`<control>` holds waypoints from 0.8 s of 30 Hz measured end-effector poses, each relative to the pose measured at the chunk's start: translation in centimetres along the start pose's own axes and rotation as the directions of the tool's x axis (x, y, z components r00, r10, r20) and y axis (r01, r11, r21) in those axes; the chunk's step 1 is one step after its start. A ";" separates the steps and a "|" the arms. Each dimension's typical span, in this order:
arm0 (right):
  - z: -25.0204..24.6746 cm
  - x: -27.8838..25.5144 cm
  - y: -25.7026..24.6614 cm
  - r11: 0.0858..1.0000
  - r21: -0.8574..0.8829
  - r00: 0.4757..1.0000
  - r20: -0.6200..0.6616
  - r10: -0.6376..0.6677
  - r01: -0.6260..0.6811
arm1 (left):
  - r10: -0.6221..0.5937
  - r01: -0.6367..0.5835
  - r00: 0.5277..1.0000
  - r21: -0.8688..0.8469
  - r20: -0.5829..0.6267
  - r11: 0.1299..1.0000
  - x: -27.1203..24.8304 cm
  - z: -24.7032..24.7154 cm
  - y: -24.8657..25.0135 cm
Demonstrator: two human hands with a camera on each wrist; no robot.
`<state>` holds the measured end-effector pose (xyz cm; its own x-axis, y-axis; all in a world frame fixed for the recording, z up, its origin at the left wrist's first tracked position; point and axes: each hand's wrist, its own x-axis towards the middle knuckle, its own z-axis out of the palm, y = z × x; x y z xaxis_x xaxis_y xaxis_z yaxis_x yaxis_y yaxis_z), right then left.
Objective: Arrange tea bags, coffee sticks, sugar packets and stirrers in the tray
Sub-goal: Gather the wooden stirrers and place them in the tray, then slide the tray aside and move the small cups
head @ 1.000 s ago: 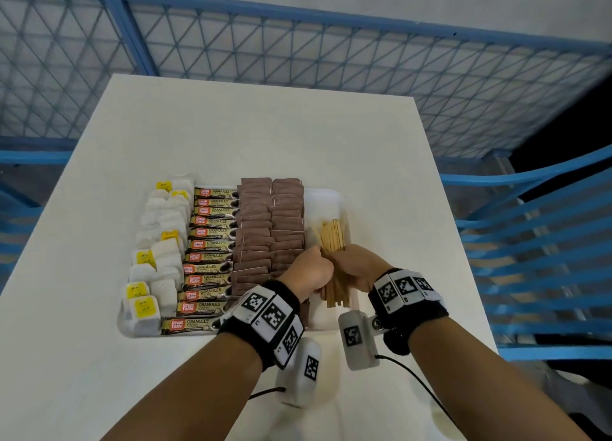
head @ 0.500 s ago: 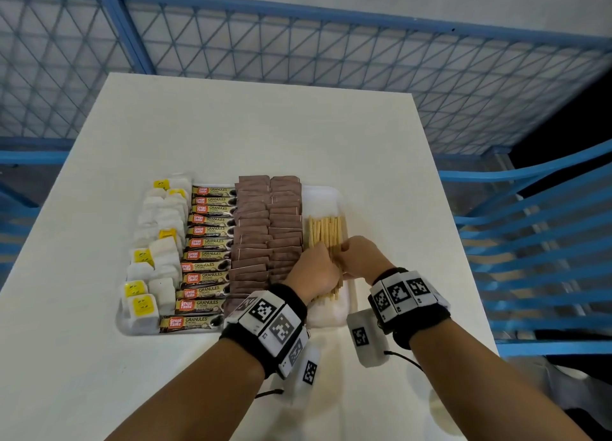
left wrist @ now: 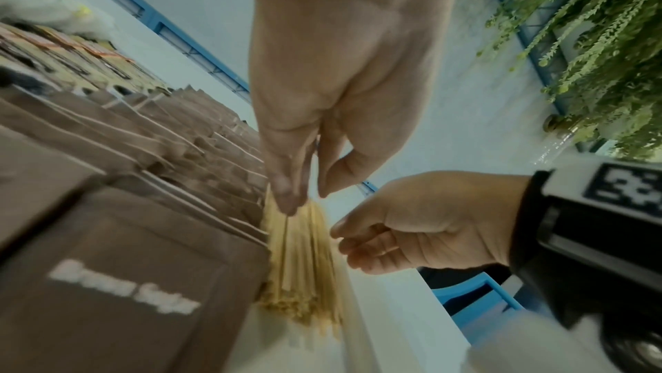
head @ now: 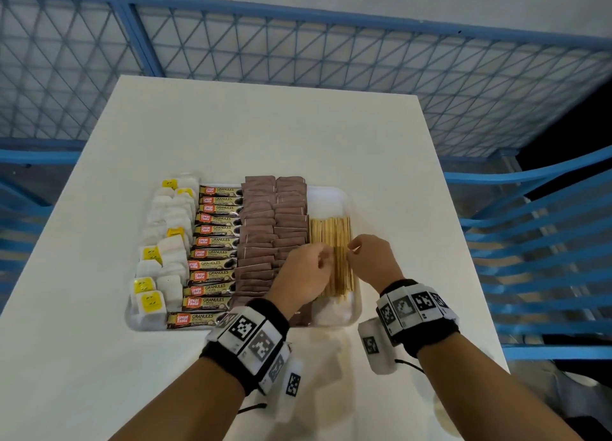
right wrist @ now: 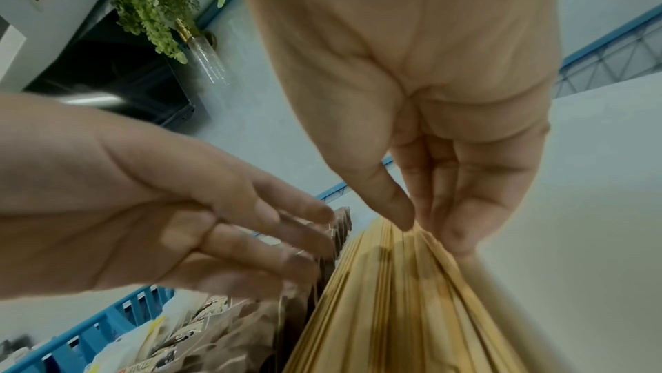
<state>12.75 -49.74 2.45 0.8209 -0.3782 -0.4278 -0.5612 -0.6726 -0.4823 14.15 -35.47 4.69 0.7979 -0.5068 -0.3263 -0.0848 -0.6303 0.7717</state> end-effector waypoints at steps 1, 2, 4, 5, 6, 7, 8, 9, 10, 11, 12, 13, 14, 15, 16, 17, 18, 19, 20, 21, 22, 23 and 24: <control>0.1 -0.2 0.3 1.000 0.022 0.999 -0.029 -0.018 0.018 | 0.060 -0.061 0.997 -0.006 -0.057 0.998 -0.4 -0.4 -0.6; 0.2 -0.5 0.5 0.998 0.051 0.998 -0.057 -0.034 0.037 | 0.117 -0.119 0.986 -0.007 -0.122 0.993 -0.9 -1.0 -1.3; 0.4 -1.4 1.2 0.993 0.087 0.993 -0.099 -0.065 0.074 | 0.195 -0.203 0.943 -0.002 -0.270 0.979 -2.1 -2.3 -3.4; 0.7 -1.9 1.7 0.992 0.080 0.990 -0.114 -0.085 0.094 | 0.215 -0.227 0.913 0.009 -0.346 0.974 -2.8 -3.0 -4.7; 0.9 -2.4 2.2 0.991 0.063 0.986 -0.129 -0.106 0.115 | 0.226 -0.235 0.878 0.031 -0.423 0.972 -3.7 -3.9 -6.1; 1.2 -3.0 2.7 0.990 0.046 0.983 -0.136 -0.124 0.132 | 0.224 -0.220 0.841 0.068 -0.492 0.973 -4.6 -4.8 -7.5; 1.4 -3.6 3.1 0.988 0.034 0.981 -0.134 -0.142 0.148 | 0.220 -0.192 0.805 0.109 -0.551 0.975 -5.7 -5.7 -9.1; 1.6 -4.1 3.6 0.987 0.026 0.981 -0.114 -0.155 0.159 | 0.207 -0.150 0.778 0.144 -0.593 0.978 -6.7 -6.6 -10.6; 1.8 -4.7 4.0 0.985 0.015 0.983 -0.075 -0.169 0.170 | 0.180 -0.101 0.760 0.161 -0.625 0.982 -7.9 -7.4 -12.1; 2.1 -5.2 4.5 0.984 -0.014 0.984 -0.016 -0.180 0.179 | 0.131 -0.029 0.757 0.167 -0.641 0.986 -9.0 -8.1 -13.9; 2.4 -5.7 4.8 0.977 -0.062 0.978 0.043 -0.203 0.205 | 0.093 0.031 0.757 0.178 -0.647 0.984 -10.0 -8.7 -15.2; 2.7 -6.1 5.2 0.965 -0.113 0.970 0.095 -0.225 0.235 | 0.052 0.099 0.767 0.197 -0.640 0.975 -10.9 -9.0 -16.8; 3.1 -6.5 5.4 0.956 -0.136 0.961 0.130 -0.244 0.261 | 0.005 0.167 0.787 0.222 -0.617 0.961 -11.6 -9.2 -18.3; 3.5 -6.8 5.7 0.957 -0.128 0.959 0.149 -0.241 0.261 | -0.074 0.248 0.814 0.229 -0.576 0.941 -12.0 -9.4 -19.4; 3.9 -7.3 5.7 0.961 -0.110 0.960 0.155 -0.234 0.252 | -0.160 0.319 0.833 0.225 -0.530 0.921 -12.3 -9.4 -20.4; 4.3 -7.6 5.9 0.965 -0.093 0.963 0.144 -0.229 0.244 | -0.217 0.364 0.845 0.228 -0.489 0.903 -12.4 -9.4 -21.0; 4.6 -7.7 6.1 0.965 -0.076 0.964 0.111 -0.241 0.250 | -0.254 0.385 0.854 0.226 -0.453 0.895 -12.3 -9.2 -21.7; 4.9 -7.6 6.4 0.964 -0.052 0.964 0.066 -0.259 0.262 | -0.286 0.409 0.853 0.220 -0.437 0.886 -12.1 -9.2 -21.7; 5.1 -7.5 6.6 0.958 -0.027 0.958 0.021 -0.285 0.285 | -0.304 0.426 0.847 0.212 -0.437 0.880 -11.9 -9.1 -21.8; 5.5 -7.2 6.9 0.952 -0.002 0.952 -0.009 -0.305 0.305 | -0.323 0.447 0.836 0.210 -0.443 0.870 -11.7 -9.2 -21.8; 5.6 -7.0 7.1 0.949 0.021 0.949 -0.018 -0.315 0.315 | -0.330 0.461 0.828 0.216 -0.453 0.861 -11.5 -9.3 -21.5; 5.7 -6.8 7.2 0.948 0.037 0.948 -0.022 -0.316 0.317 | -0.363 0.495 0.809 0.201 -0.462 0.845 -11.5 -9.7 -21.3; 5.8 -6.7 7.3 0.949 0.047 0.950 -0.020 -0.311 0.312 | -0.394 0.518 0.793 0.173 -0.465 0.838 -11.5 -10.0 -21.2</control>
<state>2.55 -48.41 -2.59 0.9568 -0.1629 -0.2408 -0.2815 -0.7261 -0.6273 12.72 -10.45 -2.46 0.9436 0.1197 -0.3088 0.2386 -0.8923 0.3833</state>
